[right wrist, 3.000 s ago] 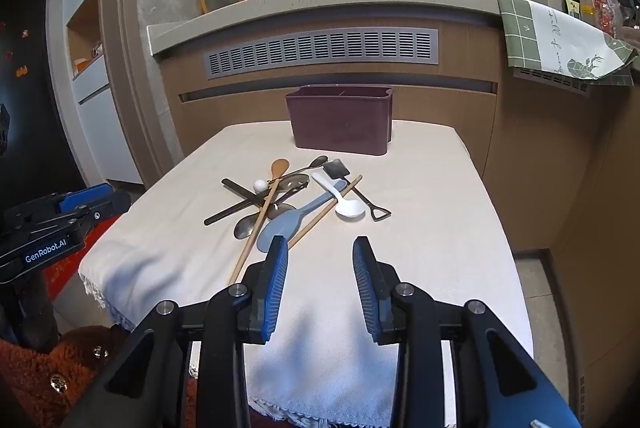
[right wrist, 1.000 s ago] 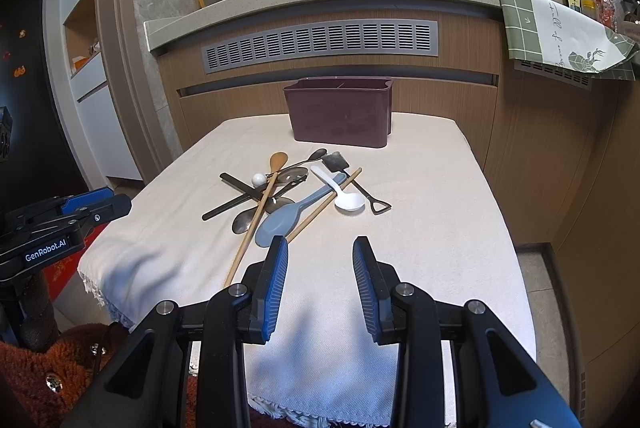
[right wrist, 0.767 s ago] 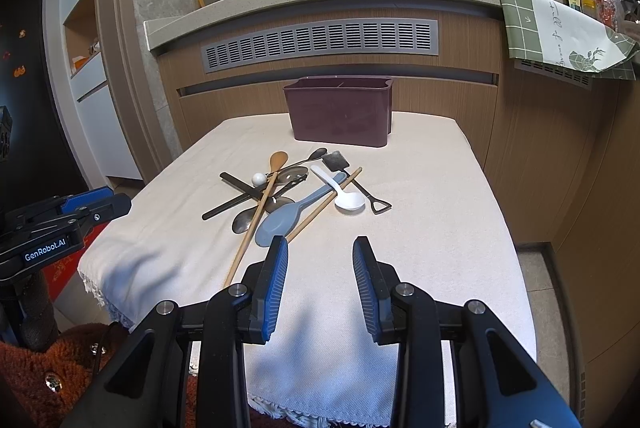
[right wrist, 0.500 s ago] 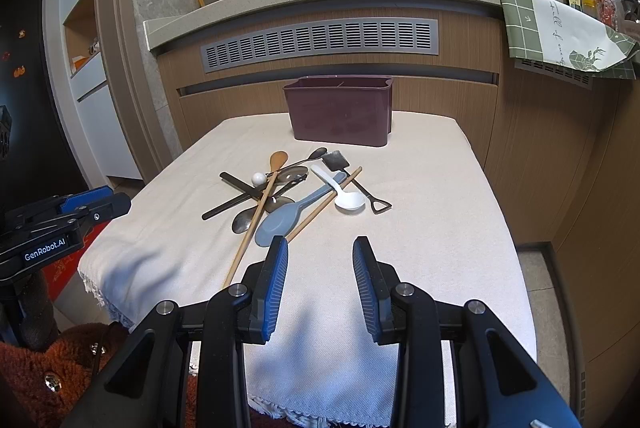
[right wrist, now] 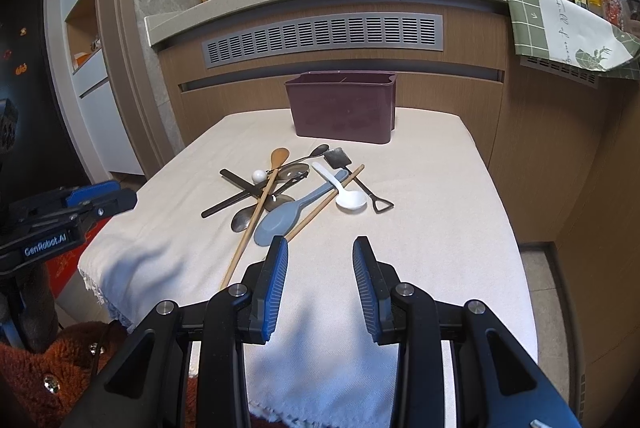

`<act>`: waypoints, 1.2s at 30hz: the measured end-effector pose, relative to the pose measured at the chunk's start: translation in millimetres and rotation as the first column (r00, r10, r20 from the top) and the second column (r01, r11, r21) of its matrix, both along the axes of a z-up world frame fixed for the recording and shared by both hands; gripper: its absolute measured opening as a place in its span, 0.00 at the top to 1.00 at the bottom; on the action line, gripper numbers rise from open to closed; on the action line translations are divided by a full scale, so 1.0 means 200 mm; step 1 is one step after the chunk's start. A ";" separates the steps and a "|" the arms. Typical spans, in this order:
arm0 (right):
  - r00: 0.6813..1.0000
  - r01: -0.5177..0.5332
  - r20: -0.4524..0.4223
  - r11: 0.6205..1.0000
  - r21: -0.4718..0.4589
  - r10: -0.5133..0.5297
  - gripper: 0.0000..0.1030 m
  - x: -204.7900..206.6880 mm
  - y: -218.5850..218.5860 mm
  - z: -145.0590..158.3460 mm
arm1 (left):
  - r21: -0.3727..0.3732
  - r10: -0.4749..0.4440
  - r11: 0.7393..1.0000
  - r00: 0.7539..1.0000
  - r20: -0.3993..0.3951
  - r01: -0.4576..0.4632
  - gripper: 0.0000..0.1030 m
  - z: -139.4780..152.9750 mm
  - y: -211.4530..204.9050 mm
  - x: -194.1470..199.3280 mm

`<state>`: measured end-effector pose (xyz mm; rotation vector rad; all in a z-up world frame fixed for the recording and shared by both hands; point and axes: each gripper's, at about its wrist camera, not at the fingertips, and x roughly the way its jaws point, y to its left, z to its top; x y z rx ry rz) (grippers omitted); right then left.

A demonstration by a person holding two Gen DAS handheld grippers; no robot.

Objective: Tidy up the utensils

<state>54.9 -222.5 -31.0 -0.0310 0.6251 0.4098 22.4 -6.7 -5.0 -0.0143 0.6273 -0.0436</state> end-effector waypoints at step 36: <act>0.980 -0.033 -0.197 0.997 -0.071 0.019 0.69 0.81 0.14 -0.18 | -0.330 -0.151 0.940 0.970 -0.192 0.081 0.62 -0.28 0.12 0.58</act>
